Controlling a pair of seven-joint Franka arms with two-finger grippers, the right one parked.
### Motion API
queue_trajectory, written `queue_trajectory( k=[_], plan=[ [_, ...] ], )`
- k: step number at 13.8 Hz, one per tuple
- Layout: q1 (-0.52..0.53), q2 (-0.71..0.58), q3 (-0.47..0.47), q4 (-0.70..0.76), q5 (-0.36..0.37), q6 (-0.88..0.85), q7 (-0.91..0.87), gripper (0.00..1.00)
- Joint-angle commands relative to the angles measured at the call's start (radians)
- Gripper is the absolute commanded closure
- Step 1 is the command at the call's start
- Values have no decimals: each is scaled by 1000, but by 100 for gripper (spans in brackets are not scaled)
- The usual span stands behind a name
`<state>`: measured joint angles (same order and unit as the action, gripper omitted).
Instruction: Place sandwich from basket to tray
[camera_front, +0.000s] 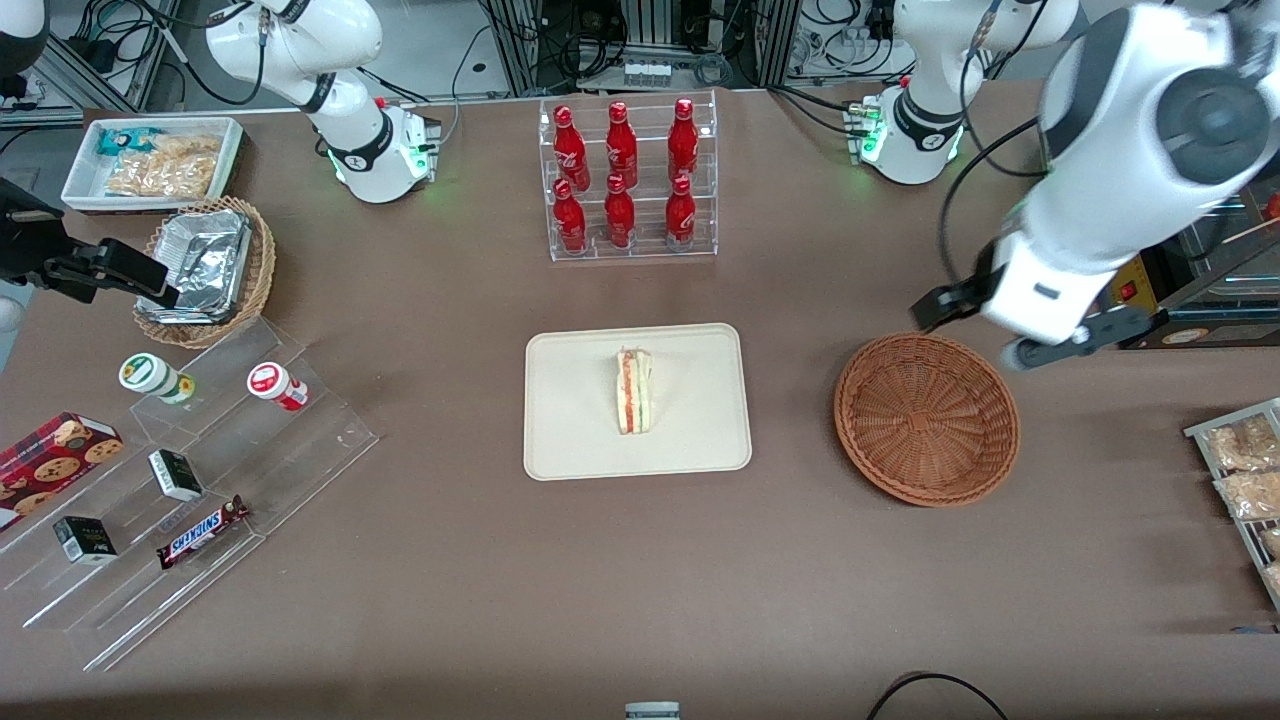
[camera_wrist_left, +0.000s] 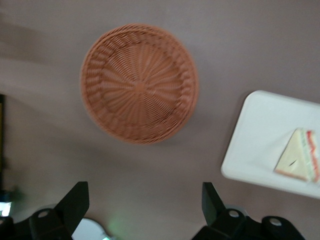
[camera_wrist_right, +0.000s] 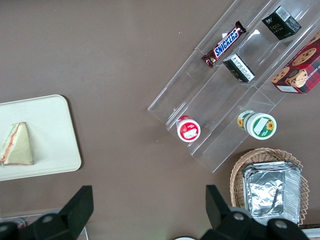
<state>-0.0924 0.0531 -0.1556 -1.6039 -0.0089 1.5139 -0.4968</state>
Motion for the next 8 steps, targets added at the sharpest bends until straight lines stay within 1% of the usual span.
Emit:
queue_trajectory(
  k=[1, 3, 4, 6, 8],
  plan=[
    [58, -135, -10, -129, -19, -17, 142, 0],
    [101, -232, -10, -221, -19, -15, 266, 0],
    [135, -257, -10, -231, -19, -24, 329, 0],
    [166, -257, -9, -209, -19, -40, 386, 0],
    [175, -231, 5, -153, -19, -43, 399, 0]
  ],
)
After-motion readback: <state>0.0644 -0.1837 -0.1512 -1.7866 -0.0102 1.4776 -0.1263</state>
